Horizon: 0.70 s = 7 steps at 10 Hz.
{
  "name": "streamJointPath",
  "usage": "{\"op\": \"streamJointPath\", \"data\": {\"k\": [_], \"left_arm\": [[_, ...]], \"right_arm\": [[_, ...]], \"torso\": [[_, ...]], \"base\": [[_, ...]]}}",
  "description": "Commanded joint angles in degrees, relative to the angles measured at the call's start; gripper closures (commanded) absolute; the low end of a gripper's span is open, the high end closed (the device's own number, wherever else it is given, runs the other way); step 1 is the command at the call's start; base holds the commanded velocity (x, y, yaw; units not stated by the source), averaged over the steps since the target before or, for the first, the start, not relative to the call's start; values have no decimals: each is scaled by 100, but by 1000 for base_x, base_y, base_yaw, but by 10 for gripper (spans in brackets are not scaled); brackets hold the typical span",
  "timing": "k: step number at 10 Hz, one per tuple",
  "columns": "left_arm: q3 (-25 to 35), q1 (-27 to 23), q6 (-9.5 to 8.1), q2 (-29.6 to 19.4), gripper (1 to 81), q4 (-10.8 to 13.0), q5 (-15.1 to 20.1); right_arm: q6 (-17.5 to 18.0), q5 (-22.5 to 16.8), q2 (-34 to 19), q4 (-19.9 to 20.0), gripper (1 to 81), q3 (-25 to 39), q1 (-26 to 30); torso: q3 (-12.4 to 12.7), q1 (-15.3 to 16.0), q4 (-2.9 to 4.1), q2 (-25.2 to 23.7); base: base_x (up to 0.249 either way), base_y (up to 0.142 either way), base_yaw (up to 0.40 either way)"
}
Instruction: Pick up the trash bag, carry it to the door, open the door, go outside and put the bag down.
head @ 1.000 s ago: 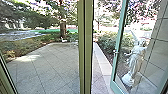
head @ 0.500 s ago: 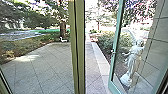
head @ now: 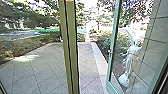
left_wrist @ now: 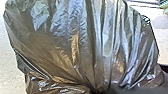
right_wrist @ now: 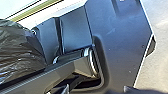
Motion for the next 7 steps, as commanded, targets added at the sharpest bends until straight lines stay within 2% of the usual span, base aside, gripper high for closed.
{"op": "streamJointPath", "data": {"k": [1, 7], "left_arm": [[14, -282, 15, -6, 811, 24, 352], [14, -282, 50, 3, 811, 33, 352]], "right_arm": [[-196, -340, 10, -18, 10, -32, 93], [-249, -270, 10, -27, 10, -147, 5]], "torso": [[0, 0, 0, 0], [0, 0, 0, 0]], "base": [[0, -124, 0], [0, -124, 0]]}}
